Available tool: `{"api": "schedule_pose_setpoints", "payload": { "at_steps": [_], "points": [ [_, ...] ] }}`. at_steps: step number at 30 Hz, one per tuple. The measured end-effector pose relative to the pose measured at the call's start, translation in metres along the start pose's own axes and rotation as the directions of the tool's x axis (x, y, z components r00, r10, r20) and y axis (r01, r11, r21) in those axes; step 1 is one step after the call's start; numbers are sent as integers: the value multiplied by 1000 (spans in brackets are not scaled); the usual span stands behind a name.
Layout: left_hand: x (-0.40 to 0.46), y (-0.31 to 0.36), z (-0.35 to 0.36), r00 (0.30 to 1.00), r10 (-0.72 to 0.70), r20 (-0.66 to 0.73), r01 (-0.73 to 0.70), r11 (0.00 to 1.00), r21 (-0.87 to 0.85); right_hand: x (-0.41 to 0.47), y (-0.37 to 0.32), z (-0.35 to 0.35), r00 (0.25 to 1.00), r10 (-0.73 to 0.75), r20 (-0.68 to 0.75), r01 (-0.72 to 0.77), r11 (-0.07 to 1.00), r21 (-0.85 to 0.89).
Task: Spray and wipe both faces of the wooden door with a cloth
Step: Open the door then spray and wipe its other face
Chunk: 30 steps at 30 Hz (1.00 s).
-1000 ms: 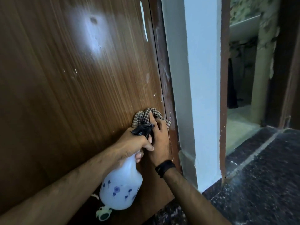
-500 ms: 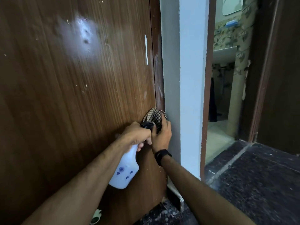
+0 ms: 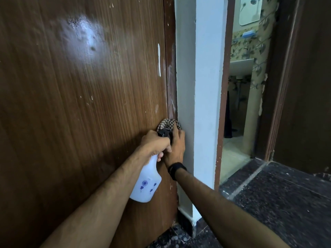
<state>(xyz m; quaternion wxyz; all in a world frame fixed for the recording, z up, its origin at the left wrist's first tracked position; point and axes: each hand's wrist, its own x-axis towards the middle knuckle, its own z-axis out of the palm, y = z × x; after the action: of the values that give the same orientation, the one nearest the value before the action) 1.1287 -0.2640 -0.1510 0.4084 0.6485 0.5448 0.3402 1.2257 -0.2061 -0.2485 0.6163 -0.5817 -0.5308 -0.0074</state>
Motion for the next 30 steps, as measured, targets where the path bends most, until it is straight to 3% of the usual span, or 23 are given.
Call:
{"api": "schedule_pose_setpoints", "payload": {
  "at_steps": [6, 9, 15, 23, 30],
  "points": [
    [3, -2, -2, 1000, -9, -16, 10, 999, 32, -60, 46, 10, 989, 110, 95, -107, 994, -32],
    [1, -1, -3, 999, -4, -34, 4, 1000, 22, -57, 40, 1, 995, 63, 73, -62, 998, -23],
    [12, 12, -11, 996, 9, -92, -19, 994, -112, 38, -30, -16, 986, -162, -41, 163, 986, 38],
    [7, 17, -16, 999, 18, -49, -24, 993, -119, -35, 28, -12, 977, -76, 200, 94, 992, -82],
    [1, 32, -21, 994, 69, -89, -80, 990, -119, 23, -12, -24, 978, -156, 141, 172, 979, -110]
  ]
}}
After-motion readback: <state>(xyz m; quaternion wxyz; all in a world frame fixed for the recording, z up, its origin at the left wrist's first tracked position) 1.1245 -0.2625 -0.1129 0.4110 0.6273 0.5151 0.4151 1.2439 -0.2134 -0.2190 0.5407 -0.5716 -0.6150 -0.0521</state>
